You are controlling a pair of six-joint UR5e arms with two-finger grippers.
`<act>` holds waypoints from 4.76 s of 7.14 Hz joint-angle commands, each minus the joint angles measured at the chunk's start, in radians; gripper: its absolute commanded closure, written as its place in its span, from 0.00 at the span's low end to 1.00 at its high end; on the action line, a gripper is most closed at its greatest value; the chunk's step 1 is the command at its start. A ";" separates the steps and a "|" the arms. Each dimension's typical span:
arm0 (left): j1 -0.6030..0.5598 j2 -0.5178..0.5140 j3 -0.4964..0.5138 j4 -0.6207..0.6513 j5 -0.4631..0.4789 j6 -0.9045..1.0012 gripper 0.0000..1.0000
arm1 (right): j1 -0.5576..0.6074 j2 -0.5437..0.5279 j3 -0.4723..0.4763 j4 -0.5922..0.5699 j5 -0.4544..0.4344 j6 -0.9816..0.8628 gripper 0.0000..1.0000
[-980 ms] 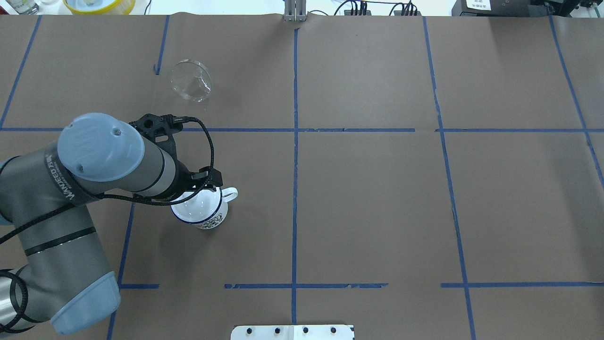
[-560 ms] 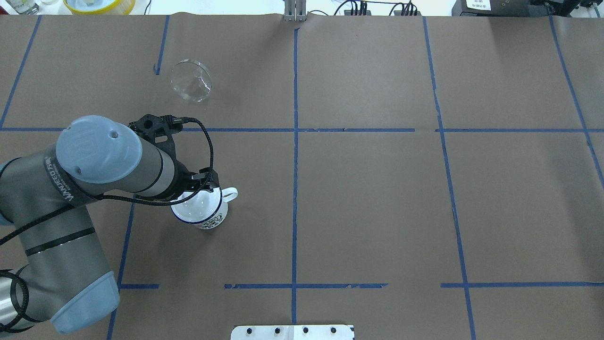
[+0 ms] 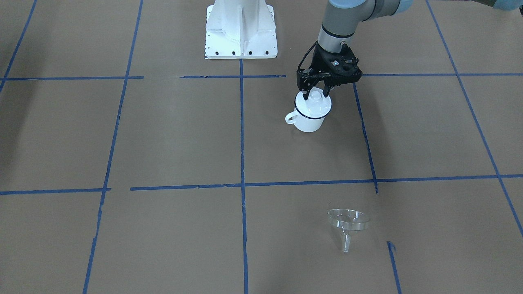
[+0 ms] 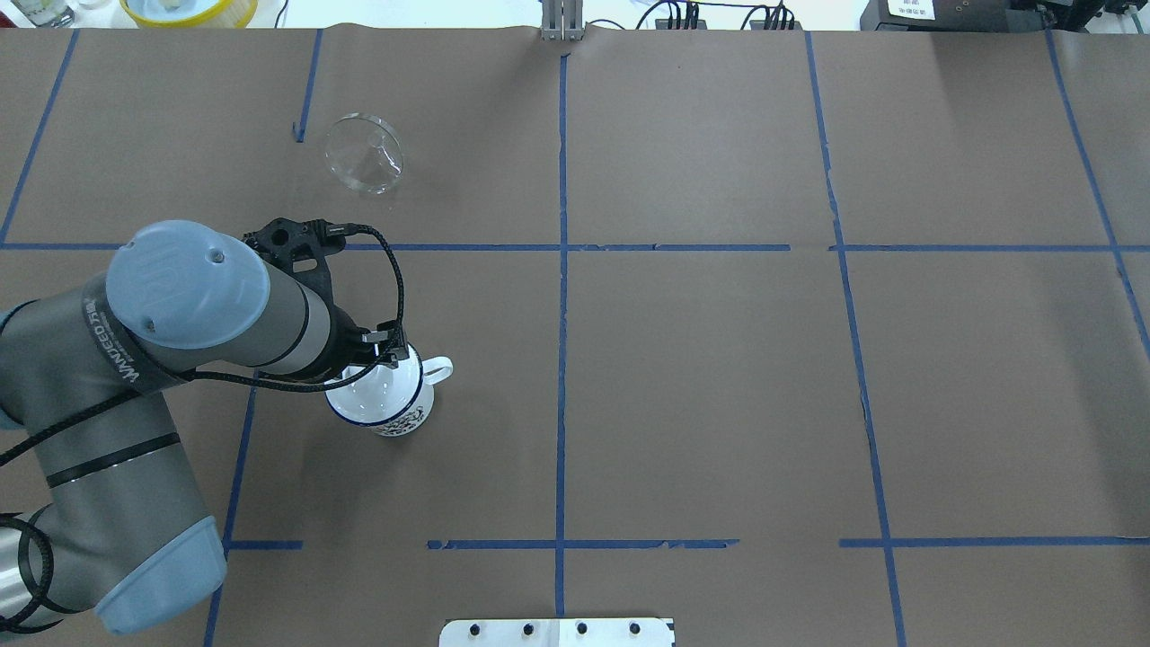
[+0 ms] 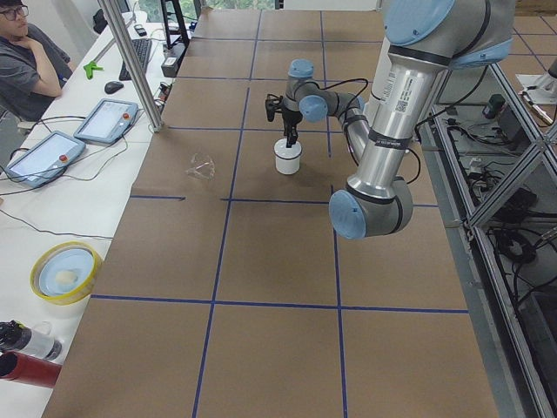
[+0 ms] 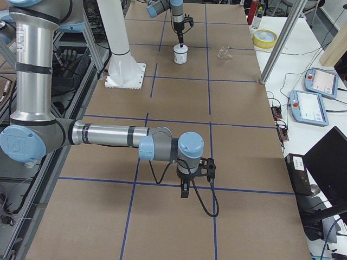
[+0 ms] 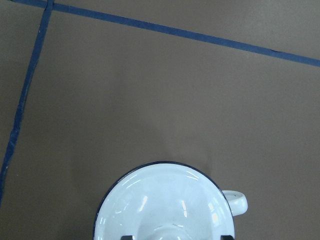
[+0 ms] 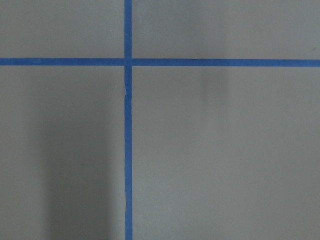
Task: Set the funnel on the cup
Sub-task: 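Lower the left gripper and grasp the white lid's knob, then lift the lid off the mug and carry it toward the robot, then set the lid down beside the mug and open the left gripper, then move the left gripper to the clear glass funnel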
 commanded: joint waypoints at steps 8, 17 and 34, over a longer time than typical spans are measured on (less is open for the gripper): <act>-0.118 0.003 -0.275 0.216 -0.079 0.145 1.00 | 0.000 0.000 -0.001 0.000 0.000 0.000 0.00; 0.030 0.410 -0.007 -0.475 -0.003 0.094 1.00 | 0.000 0.000 -0.001 0.000 0.000 0.000 0.00; -0.133 0.212 -0.034 -0.483 0.061 -0.391 0.00 | 0.000 0.000 0.000 0.000 0.000 0.000 0.00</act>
